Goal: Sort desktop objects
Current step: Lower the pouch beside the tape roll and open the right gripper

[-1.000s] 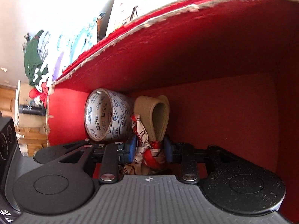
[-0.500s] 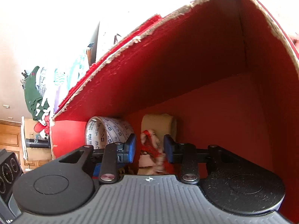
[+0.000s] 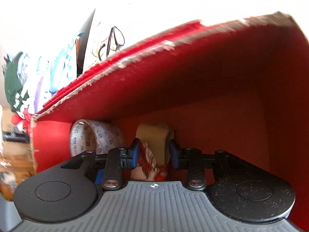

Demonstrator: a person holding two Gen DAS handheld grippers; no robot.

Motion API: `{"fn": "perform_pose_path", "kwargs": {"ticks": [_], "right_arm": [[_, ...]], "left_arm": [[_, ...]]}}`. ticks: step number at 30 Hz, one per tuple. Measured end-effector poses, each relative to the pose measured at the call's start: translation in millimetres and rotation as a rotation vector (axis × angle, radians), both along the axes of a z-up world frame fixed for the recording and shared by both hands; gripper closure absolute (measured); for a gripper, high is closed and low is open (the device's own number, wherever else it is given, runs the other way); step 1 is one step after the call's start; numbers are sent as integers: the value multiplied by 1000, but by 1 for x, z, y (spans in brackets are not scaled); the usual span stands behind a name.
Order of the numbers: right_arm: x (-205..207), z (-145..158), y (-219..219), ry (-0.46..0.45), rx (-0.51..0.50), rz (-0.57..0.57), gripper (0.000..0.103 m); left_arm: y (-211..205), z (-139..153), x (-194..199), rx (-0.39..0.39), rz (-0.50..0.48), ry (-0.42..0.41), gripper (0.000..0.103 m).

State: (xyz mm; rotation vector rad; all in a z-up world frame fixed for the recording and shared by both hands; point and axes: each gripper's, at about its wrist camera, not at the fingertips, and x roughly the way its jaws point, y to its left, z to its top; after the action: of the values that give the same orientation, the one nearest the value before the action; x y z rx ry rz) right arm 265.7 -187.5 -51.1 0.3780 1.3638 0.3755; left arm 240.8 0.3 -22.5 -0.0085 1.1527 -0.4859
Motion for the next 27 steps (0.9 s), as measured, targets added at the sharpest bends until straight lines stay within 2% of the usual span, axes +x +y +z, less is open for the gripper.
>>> {"fn": "perform_pose_path", "kwargs": {"ticks": [4,7,11,12,15,20,27], "right_arm": [[2,-7,-3,8,25,7,60],[2,-10,-11,-5,143,27,67],[7,-19,-19,22,257,35,68],[8,-20,-20,31,279,44,71],[10,-23,-18,36,264,70,74],[9,-17,-22,-19,206,60,74],[10,-2,-29,-38,136,67,74]], "left_arm": [[-1,-1,2,3,4,25,37],[0,0,2,-4,2,24,37],[4,-2,3,-7,11,29,37],[6,-2,3,-12,15,32,37],[3,-12,6,5,15,35,39],[3,-7,3,16,13,30,40],[5,-2,1,2,23,10,33]]}}
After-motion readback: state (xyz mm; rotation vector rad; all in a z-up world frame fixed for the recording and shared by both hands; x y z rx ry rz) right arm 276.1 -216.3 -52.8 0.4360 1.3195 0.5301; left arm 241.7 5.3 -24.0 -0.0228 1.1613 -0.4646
